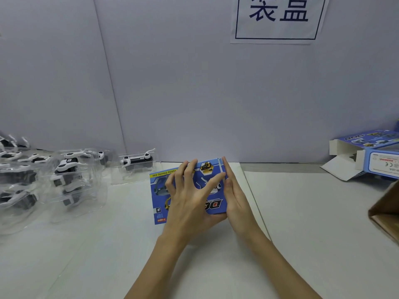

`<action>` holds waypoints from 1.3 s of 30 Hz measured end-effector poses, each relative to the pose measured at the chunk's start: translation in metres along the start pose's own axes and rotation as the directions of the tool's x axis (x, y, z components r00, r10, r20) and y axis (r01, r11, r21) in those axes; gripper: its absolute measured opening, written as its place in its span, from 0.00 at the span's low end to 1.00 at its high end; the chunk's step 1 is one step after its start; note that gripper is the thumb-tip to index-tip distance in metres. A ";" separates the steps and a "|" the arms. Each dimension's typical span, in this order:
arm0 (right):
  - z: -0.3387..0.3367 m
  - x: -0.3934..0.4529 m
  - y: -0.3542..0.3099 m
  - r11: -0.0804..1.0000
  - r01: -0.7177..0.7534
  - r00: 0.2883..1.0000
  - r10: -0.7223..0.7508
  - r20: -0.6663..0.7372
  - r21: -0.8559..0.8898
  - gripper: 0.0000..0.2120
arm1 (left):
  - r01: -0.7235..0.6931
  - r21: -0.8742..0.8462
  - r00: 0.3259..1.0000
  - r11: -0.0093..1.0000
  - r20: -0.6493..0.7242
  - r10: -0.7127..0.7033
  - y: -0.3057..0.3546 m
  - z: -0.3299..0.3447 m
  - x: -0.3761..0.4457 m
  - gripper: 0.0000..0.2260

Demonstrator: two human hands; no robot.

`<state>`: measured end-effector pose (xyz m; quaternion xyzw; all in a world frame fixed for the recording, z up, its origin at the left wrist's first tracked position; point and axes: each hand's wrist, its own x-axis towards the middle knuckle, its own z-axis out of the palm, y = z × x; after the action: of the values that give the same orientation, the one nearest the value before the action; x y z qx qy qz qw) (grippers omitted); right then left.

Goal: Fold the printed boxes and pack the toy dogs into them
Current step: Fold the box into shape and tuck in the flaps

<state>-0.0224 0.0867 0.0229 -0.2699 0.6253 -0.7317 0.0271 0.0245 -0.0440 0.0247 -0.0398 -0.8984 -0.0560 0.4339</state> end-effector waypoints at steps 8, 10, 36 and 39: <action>-0.002 0.004 0.003 0.999 -0.021 0.999 0.023 -0.034 0.049 0.26 | 0.013 0.024 1.000 1.000 0.012 -0.013 0.002 0.005 0.001 0.35; -0.002 0.003 0.003 0.999 -0.025 0.999 0.026 -0.022 0.040 0.26 | 0.019 0.037 1.000 0.999 0.016 -0.019 0.002 0.005 0.000 0.38; -0.025 0.005 -0.015 0.997 -0.054 0.999 0.054 -0.004 -0.051 0.26 | 0.035 -0.084 0.999 0.996 0.027 -0.033 -0.002 -0.013 0.005 0.32; -0.019 0.004 -0.013 0.996 -0.042 0.999 0.039 -0.032 -0.079 0.28 | 0.047 -0.071 0.998 0.996 0.050 -0.044 -0.002 -0.013 0.005 0.32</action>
<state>-0.0299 0.1053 0.0344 -0.2467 0.6595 -0.7098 0.0215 0.0318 -0.0481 0.0363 -0.0362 -0.9067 -0.0972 0.4089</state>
